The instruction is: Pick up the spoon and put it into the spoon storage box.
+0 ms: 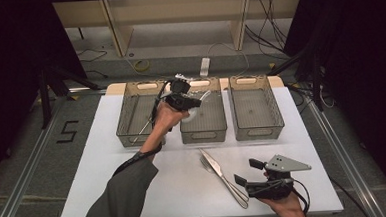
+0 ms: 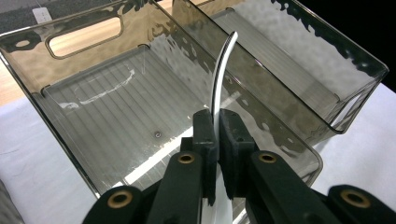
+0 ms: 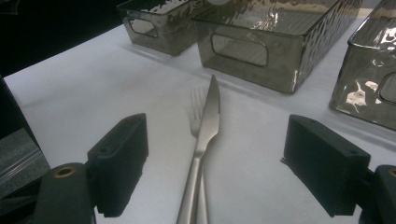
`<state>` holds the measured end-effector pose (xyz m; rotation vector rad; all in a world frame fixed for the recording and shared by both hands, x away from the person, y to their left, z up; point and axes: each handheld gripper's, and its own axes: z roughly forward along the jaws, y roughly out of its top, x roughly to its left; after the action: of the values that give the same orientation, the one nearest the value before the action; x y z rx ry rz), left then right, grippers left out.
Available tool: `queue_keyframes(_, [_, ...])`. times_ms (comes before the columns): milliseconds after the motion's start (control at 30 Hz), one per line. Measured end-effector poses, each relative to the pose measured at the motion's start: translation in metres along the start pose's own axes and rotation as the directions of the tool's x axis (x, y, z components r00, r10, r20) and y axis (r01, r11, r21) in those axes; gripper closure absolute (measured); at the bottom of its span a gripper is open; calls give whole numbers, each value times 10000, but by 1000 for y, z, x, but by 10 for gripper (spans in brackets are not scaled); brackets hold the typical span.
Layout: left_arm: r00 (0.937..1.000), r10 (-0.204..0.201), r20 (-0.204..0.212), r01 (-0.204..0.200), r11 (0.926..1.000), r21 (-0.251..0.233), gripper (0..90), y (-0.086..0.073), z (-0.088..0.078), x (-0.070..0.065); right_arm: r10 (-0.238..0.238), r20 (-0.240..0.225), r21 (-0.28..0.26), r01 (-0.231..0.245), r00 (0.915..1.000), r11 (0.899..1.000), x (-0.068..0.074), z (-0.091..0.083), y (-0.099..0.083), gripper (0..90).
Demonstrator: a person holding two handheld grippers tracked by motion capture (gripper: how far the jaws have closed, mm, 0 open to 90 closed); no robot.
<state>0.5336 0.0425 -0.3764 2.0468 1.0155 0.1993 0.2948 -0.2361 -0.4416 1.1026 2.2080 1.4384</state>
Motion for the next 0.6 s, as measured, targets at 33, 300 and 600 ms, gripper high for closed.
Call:
queue_keyframes(33, [10000,-11,22,11,10000,-12,849,0,1,0,-4,-4,3,4,10000,10000,0,0,0,229])
queue_keyframes(300, [9999,-101,52,101,9999,140,848,-3,8,-1,-20,-12,5,20,10000,10000,0,0,0,229])
queue_keyframes(600, [9998,-177,24,176,9997,169,848,-6,15,-2,-50,-26,-3,50,10000,10000,1,0,0,229])
